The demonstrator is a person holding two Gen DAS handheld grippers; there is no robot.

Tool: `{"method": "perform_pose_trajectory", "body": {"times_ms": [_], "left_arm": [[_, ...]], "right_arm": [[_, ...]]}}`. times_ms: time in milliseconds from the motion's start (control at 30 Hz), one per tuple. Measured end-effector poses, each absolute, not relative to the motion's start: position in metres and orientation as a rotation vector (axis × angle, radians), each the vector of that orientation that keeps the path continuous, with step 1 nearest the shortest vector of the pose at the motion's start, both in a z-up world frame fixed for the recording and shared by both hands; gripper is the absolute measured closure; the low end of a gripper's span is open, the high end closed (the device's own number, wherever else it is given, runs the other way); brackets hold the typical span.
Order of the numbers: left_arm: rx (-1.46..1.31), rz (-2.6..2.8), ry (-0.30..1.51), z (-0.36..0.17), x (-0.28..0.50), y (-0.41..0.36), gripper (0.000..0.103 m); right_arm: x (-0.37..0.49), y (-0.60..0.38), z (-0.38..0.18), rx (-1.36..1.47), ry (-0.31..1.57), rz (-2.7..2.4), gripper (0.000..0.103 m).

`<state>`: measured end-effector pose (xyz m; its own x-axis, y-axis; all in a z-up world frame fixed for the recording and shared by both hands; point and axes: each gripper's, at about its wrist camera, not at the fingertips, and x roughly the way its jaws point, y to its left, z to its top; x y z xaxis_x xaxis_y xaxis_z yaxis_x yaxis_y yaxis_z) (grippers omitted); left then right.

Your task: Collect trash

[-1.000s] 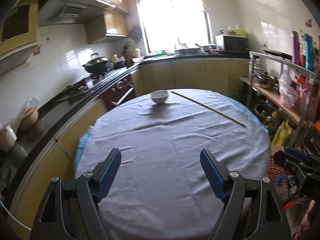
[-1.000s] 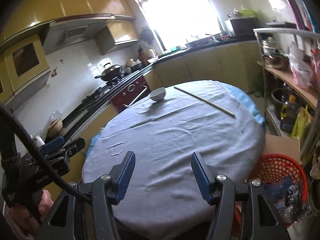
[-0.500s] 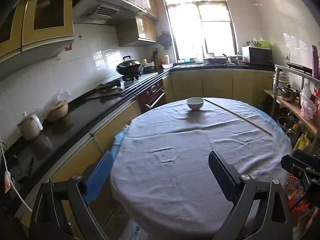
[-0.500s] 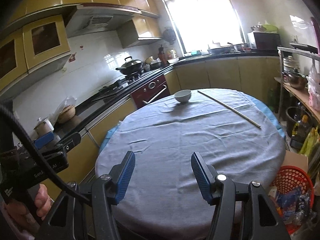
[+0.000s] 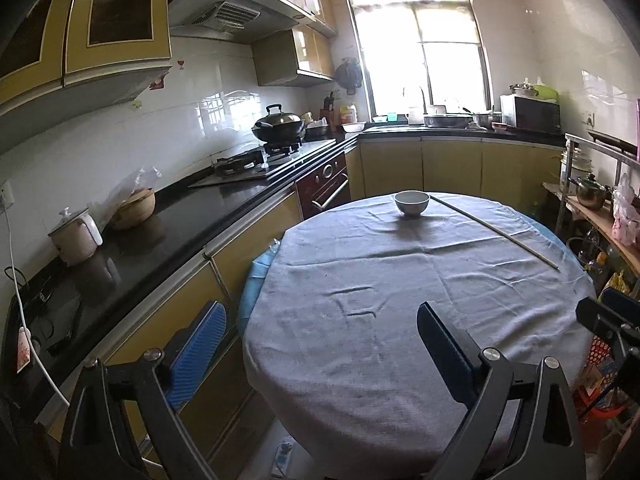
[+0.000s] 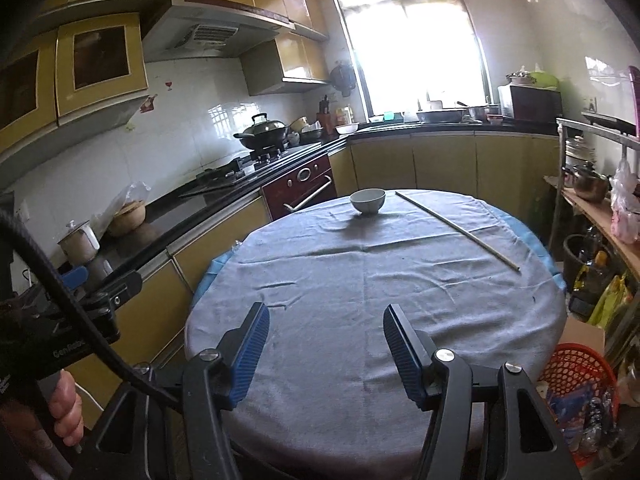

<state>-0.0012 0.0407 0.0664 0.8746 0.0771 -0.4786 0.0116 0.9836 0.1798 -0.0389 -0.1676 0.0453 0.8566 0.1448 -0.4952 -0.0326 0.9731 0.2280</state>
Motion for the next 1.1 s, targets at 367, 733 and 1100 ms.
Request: {"method": "perform_pose_trajectory", "body": {"times_ms": [367,733,1100], "left_arm": [[0.189,0.035,0.494,0.0692,-0.0049,0.0388,0.006],[0.19,0.037,0.487,0.0715,-0.0069,0.0393,0.006],[0.186,0.03,0.48,0.0747,-0.0106,0.0373,0.006]], "right_arm": [[-0.0416,-0.1762,0.0459,0.239,0.533,0.061,0.037],[-0.0418,-0.1764,0.0449,0.24,0.539,0.061,0.037],[-0.0438,-0.1731,0.0451,0.226,0.531,0.059,0.037]]}}
